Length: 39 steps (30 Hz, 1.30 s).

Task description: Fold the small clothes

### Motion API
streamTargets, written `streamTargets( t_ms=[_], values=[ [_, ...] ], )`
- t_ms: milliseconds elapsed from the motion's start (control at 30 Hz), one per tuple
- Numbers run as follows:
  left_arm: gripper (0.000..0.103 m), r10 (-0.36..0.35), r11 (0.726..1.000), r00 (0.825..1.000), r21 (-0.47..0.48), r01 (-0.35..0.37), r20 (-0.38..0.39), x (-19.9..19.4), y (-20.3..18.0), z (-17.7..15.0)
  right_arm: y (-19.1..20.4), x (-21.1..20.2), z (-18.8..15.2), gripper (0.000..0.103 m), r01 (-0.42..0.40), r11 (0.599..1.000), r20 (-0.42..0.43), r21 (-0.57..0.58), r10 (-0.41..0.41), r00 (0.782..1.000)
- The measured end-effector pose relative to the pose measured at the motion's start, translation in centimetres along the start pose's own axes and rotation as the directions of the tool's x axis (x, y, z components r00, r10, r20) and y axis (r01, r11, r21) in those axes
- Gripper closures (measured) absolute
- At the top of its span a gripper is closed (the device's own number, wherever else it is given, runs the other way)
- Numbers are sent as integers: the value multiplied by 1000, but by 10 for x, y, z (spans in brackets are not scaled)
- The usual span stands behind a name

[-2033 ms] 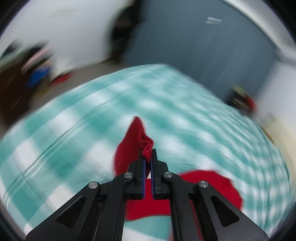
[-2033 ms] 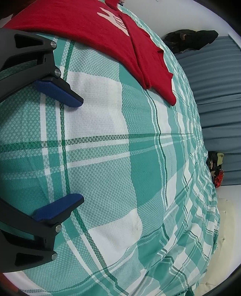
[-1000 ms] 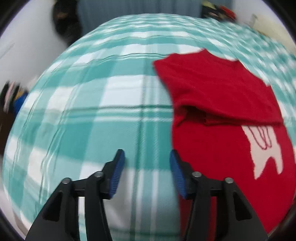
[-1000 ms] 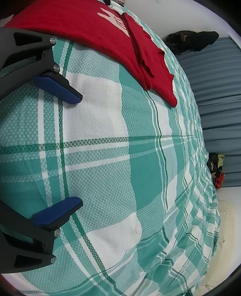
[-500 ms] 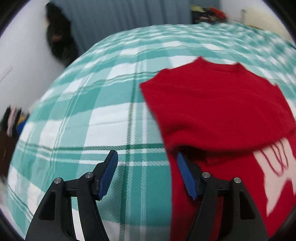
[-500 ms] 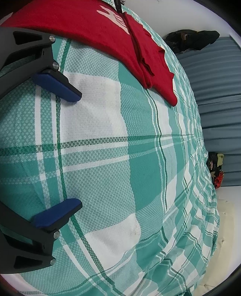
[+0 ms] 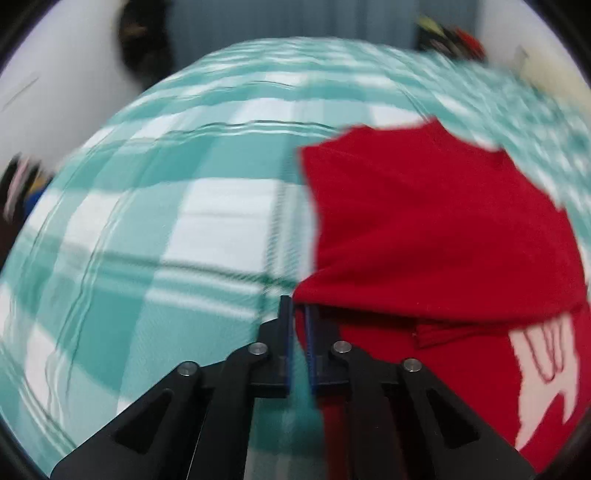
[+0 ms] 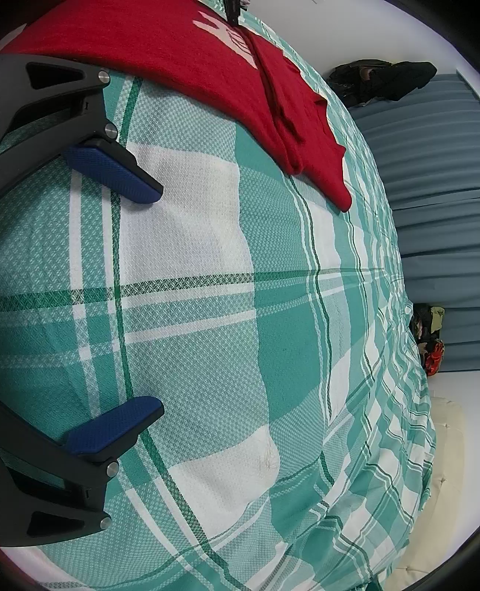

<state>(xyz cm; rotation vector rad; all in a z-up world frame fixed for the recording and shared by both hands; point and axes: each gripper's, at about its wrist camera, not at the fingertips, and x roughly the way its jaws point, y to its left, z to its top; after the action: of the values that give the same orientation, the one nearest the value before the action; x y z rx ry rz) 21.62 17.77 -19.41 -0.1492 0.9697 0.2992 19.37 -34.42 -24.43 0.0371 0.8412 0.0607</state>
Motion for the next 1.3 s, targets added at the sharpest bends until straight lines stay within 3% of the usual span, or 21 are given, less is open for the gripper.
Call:
streamTargets(
  t_ms=[33, 67, 167, 233, 300, 333, 367, 467, 567, 633, 700, 767, 933, 1000, 1067, 1200, 1300],
  values=[
    [103, 72, 997, 997, -33, -72, 1, 0, 9, -8, 0, 0, 0, 0, 0, 1000, 1, 0, 0, 1000],
    [103, 67, 995, 998, -78, -67, -7, 2, 21, -15, 0, 0, 0, 0, 0, 1000, 1, 0, 0, 1000],
    [103, -83, 970, 996, -232, 78, -13, 4, 59, -26, 0, 0, 0, 0, -2, 1000, 1, -1, 2, 1000],
    [102, -89, 973, 996, -213, 83, -18, -2, 61, -26, 0, 0, 0, 0, -3, 1000, 1, 1, 3, 1000],
    [93, -88, 974, 996, -212, 83, -15, -13, 62, -24, 0, 0, 0, 0, -2, 1000, 1, 0, 2, 1000],
    [83, -107, 970, 994, -216, 108, 17, -23, 61, -20, 0, 0, 0, 0, -1, 1000, 1, 0, 1, 1000],
    [81, -118, 969, 991, -212, 127, 57, -33, 58, -13, 0, 0, 0, 0, -1, 1000, 2, 0, 1, 1000],
    [81, -188, 963, 973, -170, 209, 130, -49, 37, 12, 0, 0, 0, 0, 3, 1000, 5, -1, -3, 1000],
    [96, -236, 964, 961, -92, 250, 144, -46, 7, 29, 1, 0, 0, 0, 3, 1000, 5, -1, -3, 1000],
    [100, -225, 973, 973, -44, 228, 60, -20, -9, 24, 1, 0, 0, 0, 2, 1000, 5, -1, -2, 1000],
    [103, -159, 987, 984, -52, 155, -79, 17, -4, 3, 1, 1, 0, 0, 1, 1000, 4, 0, -1, 1000],
    [101, -203, 975, 978, -103, 198, -46, 18, 11, -7, 0, 1, 0, 0, -3, 1000, 2, 1, 3, 1000],
    [97, -113, 992, 991, -72, 107, -72, 8, 21, -8, 1, 1, 0, 0, -4, 1000, 0, -1, 4, 1000],
    [85, -118, 989, 992, -99, 112, -52, -6, 24, -7, 1, 1, 0, 0, -3, 1000, -2, -1, 3, 1000],
    [62, -125, 987, 992, -104, 126, 13, -24, 21, -4, 1, 1, 0, 0, -3, 1000, -1, -1, 3, 1000],
    [51, -142, 985, 986, -82, 149, 91, -35, 4, 11, 1, 0, 0, 0, -1, 1000, 2, -2, 1, 1000],
    [35, -93, 991, 995, -91, 96, 40, -15, 0, 8, 1, 0, 0, 0, 0, 1000, 4, -3, 0, 1000]
  ],
)
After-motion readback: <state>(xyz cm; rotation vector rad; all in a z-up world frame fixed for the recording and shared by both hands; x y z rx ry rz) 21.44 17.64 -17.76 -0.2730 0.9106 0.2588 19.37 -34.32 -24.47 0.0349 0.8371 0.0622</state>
